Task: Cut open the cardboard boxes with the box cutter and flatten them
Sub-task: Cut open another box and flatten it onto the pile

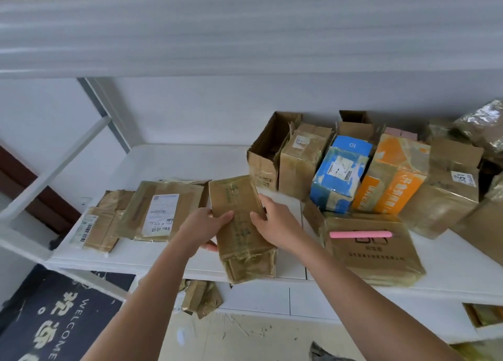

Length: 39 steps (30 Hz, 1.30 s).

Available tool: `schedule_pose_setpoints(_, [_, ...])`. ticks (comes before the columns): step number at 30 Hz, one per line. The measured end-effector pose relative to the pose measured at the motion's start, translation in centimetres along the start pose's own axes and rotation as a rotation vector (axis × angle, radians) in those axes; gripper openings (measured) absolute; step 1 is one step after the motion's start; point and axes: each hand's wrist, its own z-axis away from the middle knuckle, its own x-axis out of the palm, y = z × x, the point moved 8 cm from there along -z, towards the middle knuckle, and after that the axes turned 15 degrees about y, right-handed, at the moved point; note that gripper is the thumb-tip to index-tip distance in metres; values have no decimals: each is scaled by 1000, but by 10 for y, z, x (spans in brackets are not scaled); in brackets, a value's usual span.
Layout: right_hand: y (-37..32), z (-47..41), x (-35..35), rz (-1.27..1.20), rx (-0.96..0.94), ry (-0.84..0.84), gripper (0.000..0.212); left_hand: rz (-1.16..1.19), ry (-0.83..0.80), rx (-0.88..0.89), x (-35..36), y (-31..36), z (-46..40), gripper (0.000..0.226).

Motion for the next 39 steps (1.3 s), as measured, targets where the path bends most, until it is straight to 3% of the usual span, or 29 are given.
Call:
schedule_pose_setpoints(5, [-5, -7, 6, 104, -52, 8, 68, -1, 181, 58, -8, -5, -2, 25])
schedule_pose_setpoints(11, [-9, -8, 14, 247, -51, -8, 106, 62, 207, 7, -4, -9, -3, 24])
schedule_pose_setpoints(14, [-10, -8, 14, 323, -42, 12, 113, 96, 201, -8, -1, -11, -3, 19])
schedule_pose_setpoints(18, [-9, -8, 9, 246, -21, 37, 100, 93, 193, -5, 1, -11, -3, 17])
schedule_pose_setpoints(24, [-7, -9, 0, -63, 27, -16, 60, 72, 191, 8, 1, -11, -3, 17])
schedule_pose_setpoints(30, [10, -14, -4, -215, 206, -108, 76, 69, 189, 30, 1, -11, -2, 13])
schedule_pose_setpoints(39, [15, -14, -10, -394, 301, -249, 49, 69, 221, 58, 1, -12, -1, 18])
